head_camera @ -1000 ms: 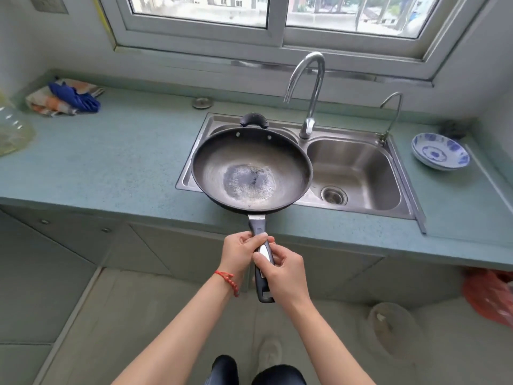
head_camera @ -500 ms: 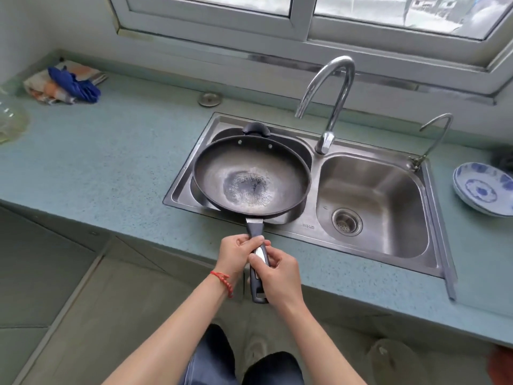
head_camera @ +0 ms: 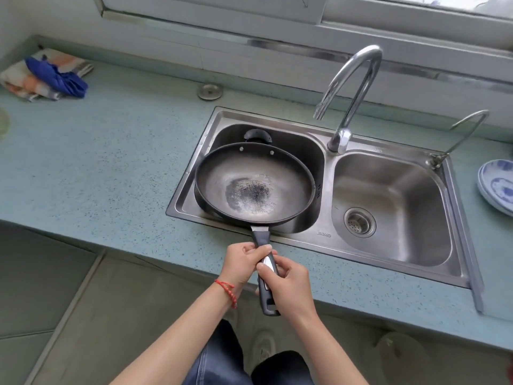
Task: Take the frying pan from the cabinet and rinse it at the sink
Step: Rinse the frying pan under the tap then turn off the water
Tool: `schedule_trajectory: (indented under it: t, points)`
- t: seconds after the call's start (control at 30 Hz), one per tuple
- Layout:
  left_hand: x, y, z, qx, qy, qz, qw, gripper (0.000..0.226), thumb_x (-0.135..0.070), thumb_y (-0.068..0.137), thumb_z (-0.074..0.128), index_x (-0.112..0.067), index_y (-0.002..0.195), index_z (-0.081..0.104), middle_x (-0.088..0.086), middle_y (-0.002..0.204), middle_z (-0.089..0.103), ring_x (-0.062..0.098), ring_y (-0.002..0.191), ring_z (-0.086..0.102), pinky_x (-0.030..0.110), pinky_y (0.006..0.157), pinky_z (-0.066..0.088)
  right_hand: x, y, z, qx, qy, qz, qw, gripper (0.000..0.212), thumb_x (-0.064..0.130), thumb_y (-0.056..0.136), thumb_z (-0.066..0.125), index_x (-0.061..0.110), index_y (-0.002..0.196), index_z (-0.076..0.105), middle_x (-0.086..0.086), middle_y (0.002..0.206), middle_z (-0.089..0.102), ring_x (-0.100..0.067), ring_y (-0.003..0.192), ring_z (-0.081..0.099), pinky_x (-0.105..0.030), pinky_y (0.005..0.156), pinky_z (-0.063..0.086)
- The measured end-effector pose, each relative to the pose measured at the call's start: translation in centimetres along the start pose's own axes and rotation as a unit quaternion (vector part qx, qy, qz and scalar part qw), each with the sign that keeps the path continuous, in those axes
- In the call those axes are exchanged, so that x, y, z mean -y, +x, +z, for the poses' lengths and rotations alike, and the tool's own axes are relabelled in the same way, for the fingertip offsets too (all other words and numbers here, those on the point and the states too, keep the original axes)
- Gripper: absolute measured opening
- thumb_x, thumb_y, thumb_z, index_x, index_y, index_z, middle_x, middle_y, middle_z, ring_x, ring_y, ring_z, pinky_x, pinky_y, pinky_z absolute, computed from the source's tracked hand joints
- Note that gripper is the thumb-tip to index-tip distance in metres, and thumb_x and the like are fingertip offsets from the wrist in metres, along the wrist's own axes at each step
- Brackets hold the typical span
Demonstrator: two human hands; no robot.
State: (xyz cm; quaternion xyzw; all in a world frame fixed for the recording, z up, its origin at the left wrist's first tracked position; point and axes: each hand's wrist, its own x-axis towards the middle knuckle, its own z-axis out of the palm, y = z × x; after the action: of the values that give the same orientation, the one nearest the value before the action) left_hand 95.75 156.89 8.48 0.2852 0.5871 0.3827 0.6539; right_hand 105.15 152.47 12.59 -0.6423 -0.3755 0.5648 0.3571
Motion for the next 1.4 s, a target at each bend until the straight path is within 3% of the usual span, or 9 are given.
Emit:
schedule_trajectory:
  t: [0.17, 0.27, 0.37, 0.47, 0.67, 0.87, 1.03, 1.2, 1.4]
  points:
    - [-1.2, 0.9, -0.2, -0.002, -0.040, -0.023, 0.999, 0.038, -0.020, 0.063, 0.074, 0.010, 0.081, 0.059, 0.021, 0.072, 0.063, 0.027, 0.067, 0.059, 0.033, 0.066, 0.046, 1.5, 1.1, 0.5, -0.012, 0.013, 0.011, 1.000, 0.025, 0.027, 0.068, 0.064, 0.003, 0.074, 0.067, -0.010, 0.063, 0.063, -0.024, 0.061, 0.059, -0.037, 0.062, 0.047]
    - [-1.7, 0.9, -0.2, 0.008, -0.028, -0.023, 0.999, 0.061, -0.034, 0.048, 0.075, 0.013, 0.083, 0.060, 0.023, 0.083, 0.053, 0.032, 0.076, 0.049, 0.040, 0.070, 0.040, 1.7, 1.4, 0.4, -0.011, 0.026, 0.020, 0.999, 0.013, 0.019, 0.075, 0.066, 0.006, 0.077, 0.068, -0.008, 0.064, 0.068, -0.027, 0.063, 0.065, -0.037, 0.063, 0.052]
    - [-2.0, 0.9, -0.5, 0.027, -0.008, -0.028, 0.999, 0.047, -0.029, 0.056, 0.074, 0.008, 0.081, 0.059, 0.023, 0.079, 0.052, 0.028, 0.068, 0.053, 0.028, 0.058, 0.042, 2.1, 1.4, 0.4, 0.007, 0.043, 0.022, 0.999, 0.007, 0.009, 0.082, 0.062, 0.005, 0.084, 0.067, -0.002, 0.059, 0.068, -0.017, 0.049, 0.066, -0.023, 0.049, 0.052]
    - [-2.4, 1.4, -0.8, 0.046, -0.003, -0.027, 0.999, 0.018, -0.012, 0.078, 0.065, 0.003, 0.076, 0.055, 0.014, 0.070, 0.050, 0.012, 0.037, 0.047, 0.015, 0.035, 0.033, 2.7, 2.0, 0.5, 0.024, 0.057, 0.021, 0.998, 0.007, 0.006, 0.083, 0.060, 0.007, 0.079, 0.067, -0.003, 0.057, 0.068, -0.014, 0.047, 0.065, -0.020, 0.045, 0.051]
    - [-3.0, 2.4, -1.7, 0.069, 0.018, -0.034, 0.997, 0.017, -0.009, 0.079, 0.063, -0.002, 0.073, 0.048, 0.002, 0.055, 0.039, 0.006, 0.029, 0.036, 0.014, 0.030, 0.026, 2.9, 3.2, 1.2, 0.034, 0.062, 0.010, 0.997, 0.013, 0.006, 0.082, 0.059, 0.004, 0.073, 0.067, -0.002, 0.053, 0.068, -0.011, 0.048, 0.063, -0.018, 0.045, 0.047]
    - [-3.2, 2.8, -2.8, 0.125, 0.025, -0.050, 0.991, 0.035, -0.022, 0.058, 0.069, -0.015, 0.061, 0.036, 0.003, 0.062, 0.036, 0.016, 0.047, 0.040, 0.024, 0.044, 0.033, 1.8, 4.1, 1.3, 0.046, 0.051, 0.007, 0.998, 0.013, 0.021, 0.075, 0.067, 0.010, 0.081, 0.071, -0.002, 0.063, 0.072, -0.014, 0.061, 0.067, -0.026, 0.060, 0.052]
    - [-3.2, 2.8, -2.7, 0.143, 0.035, -0.052, 0.988, 0.037, -0.028, 0.059, 0.070, -0.006, 0.080, 0.049, 0.014, 0.079, 0.044, 0.022, 0.070, 0.053, 0.020, 0.055, 0.049, 1.4, 4.2, 0.7, 0.048, 0.032, -0.006, 0.998, 0.012, 0.023, 0.078, 0.067, 0.015, 0.084, 0.072, 0.000, 0.071, 0.074, -0.014, 0.071, 0.070, -0.029, 0.069, 0.054]
    - [-3.8, 2.1, -2.8, 0.124, 0.092, -0.050, 0.987, 0.015, -0.021, 0.080, 0.065, -0.007, 0.083, 0.062, 0.004, 0.076, 0.061, 0.008, 0.065, 0.061, 0.016, 0.057, 0.050, 0.4, 5.7, -1.0, -0.020, -0.007, -0.010, 1.000, 0.023, 0.021, 0.085, 0.063, 0.005, 0.101, 0.066, -0.005, 0.075, 0.069, -0.006, 0.060, 0.065, -0.023, 0.055, 0.051]
    - [-4.1, 1.1, -2.7, 0.046, 0.103, -0.055, 0.992, 0.009, -0.023, 0.082, 0.063, -0.016, 0.081, 0.068, 0.002, 0.078, 0.065, 0.014, 0.069, 0.060, 0.018, 0.061, 0.052, 1.0, 10.9, -5.0, -0.142, 0.052, -0.015, 0.988, 0.024, 0.016, 0.088, 0.057, 0.007, 0.110, 0.058, -0.007, 0.075, 0.066, -0.012, 0.055, 0.065, -0.019, 0.050, 0.051]
